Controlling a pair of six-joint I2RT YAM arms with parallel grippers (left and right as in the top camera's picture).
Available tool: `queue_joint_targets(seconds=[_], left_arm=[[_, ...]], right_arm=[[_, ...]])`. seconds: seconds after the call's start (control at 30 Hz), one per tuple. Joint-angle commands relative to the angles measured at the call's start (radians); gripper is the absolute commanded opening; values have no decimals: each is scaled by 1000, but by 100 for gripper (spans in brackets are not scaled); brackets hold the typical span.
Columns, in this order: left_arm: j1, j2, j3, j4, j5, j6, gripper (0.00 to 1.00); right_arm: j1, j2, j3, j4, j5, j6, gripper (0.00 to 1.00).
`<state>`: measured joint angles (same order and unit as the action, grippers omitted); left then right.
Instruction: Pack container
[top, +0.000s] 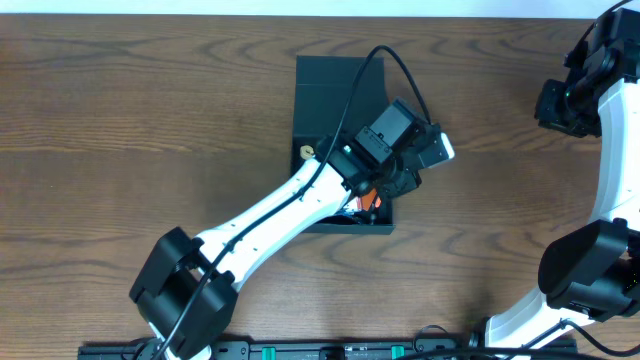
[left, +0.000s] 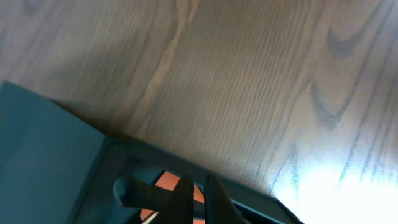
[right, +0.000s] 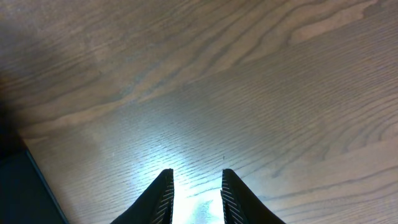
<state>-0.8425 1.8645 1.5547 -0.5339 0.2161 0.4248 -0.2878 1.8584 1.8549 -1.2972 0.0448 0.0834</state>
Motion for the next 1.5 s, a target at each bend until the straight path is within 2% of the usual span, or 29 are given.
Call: queue_joint_targets(seconds=[0.0, 0.3, 0.5, 0.9, 1.1, 1.47], left_arm=[[0, 16, 19, 2, 32, -16, 6], [13, 93, 19, 5, 34, -21, 5], [81, 163, 19, -14, 34, -50, 6], [214, 164, 18, -84, 24, -62, 6], [220, 164, 18, -171, 0, -66, 6], [229, 165, -2, -348, -72, -187, 5]], right_arm=[[-6, 9, -6, -1, 3, -3, 27], [-6, 9, -6, -13, 3, -3, 26], [-6, 9, -6, -32, 3, -4, 25], [-6, 9, -6, -32, 4, -23, 25], [-6, 9, -6, -31, 4, -40, 27], [-6, 9, -6, -32, 4, -41, 29]])
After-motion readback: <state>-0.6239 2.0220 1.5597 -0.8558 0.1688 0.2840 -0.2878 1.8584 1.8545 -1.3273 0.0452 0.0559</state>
